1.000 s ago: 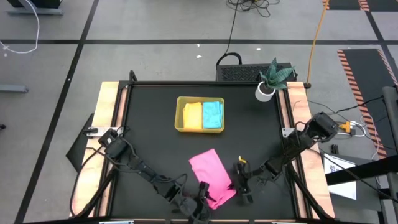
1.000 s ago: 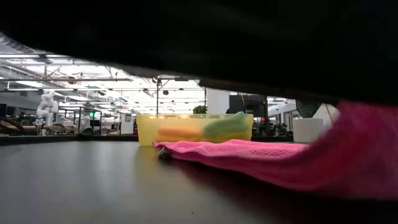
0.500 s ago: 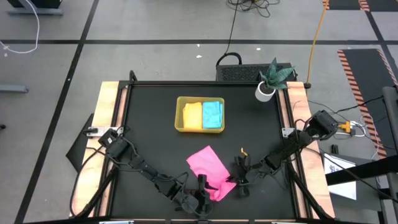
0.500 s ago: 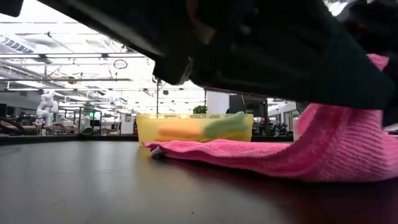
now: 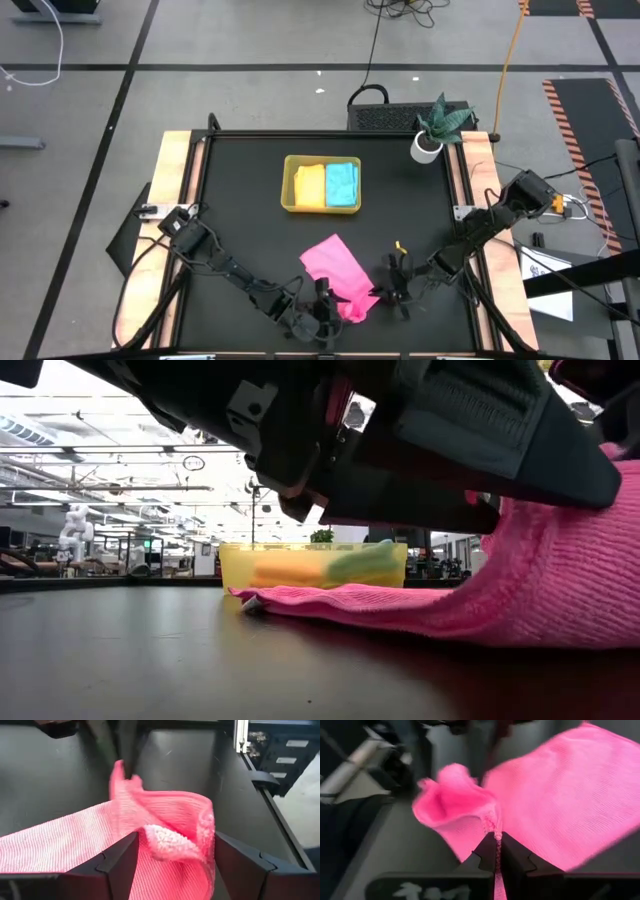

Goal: Fold microfiber towels
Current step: Fold the pink microfiber cloth

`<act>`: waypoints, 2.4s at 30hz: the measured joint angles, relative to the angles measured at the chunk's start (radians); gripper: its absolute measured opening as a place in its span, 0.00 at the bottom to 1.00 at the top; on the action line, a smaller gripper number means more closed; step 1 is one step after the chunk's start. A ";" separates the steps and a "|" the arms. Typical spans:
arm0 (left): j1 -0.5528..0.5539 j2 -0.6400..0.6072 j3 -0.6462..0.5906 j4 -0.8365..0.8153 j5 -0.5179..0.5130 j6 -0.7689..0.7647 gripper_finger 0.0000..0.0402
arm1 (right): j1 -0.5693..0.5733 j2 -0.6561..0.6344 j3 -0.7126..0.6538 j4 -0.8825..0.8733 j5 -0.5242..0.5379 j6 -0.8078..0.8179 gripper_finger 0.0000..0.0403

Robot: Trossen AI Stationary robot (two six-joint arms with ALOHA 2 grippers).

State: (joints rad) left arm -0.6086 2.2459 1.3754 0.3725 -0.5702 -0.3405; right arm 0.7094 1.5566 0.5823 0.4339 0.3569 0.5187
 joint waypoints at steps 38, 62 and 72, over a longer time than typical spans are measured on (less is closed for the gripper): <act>-0.024 -0.003 0.000 0.043 -0.036 -0.085 0.04 | 0.075 0.000 0.000 -0.025 -0.016 -0.017 0.01; -0.067 -0.150 0.001 -0.456 -0.173 -0.181 0.04 | 0.008 0.000 0.000 0.154 0.089 -0.098 0.01; 0.015 -0.151 0.001 -0.646 -0.239 -0.286 0.04 | -0.121 0.000 0.000 0.025 0.092 -0.078 0.01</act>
State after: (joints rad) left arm -0.5940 2.0953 1.3762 -0.2737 -0.8091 -0.6268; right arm 0.5884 1.5566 0.5823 0.4586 0.4484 0.4405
